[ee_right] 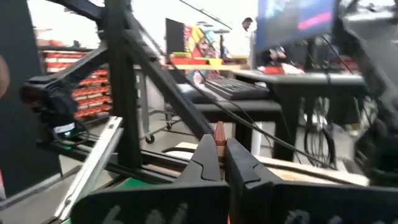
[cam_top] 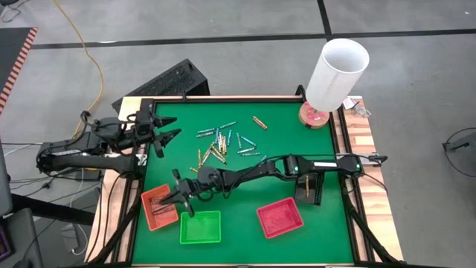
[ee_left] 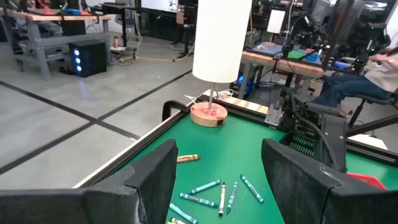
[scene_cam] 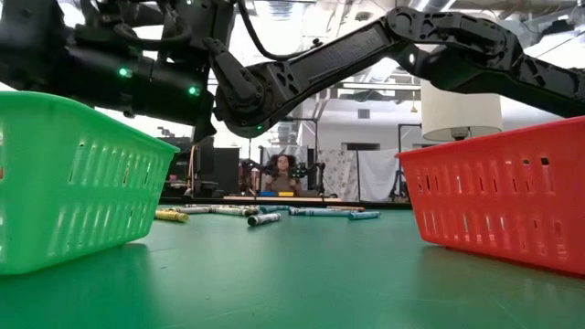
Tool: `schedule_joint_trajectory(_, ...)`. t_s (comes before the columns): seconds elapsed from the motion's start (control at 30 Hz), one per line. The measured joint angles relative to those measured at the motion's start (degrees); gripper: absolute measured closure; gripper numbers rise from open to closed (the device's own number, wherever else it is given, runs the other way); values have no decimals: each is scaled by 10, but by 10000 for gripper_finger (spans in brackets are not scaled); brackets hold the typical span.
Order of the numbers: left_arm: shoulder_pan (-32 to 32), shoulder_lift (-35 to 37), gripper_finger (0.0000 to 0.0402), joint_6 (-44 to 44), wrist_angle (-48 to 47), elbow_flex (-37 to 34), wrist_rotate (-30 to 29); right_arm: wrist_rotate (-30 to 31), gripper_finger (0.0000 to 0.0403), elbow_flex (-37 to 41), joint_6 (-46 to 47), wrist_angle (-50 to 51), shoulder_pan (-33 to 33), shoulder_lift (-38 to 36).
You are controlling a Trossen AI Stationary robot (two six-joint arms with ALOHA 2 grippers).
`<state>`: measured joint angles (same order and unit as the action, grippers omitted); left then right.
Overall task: Sort crayons
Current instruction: Put the brown crayon into the orange bin
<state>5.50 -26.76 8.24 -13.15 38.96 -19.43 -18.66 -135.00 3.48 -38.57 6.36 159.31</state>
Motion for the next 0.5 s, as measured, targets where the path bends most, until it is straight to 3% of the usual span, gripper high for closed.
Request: schedule_joint_trajectory(0.5,0,2,178,-27,-8,10,-1,-9,403,0,-55,33,-6,-70)
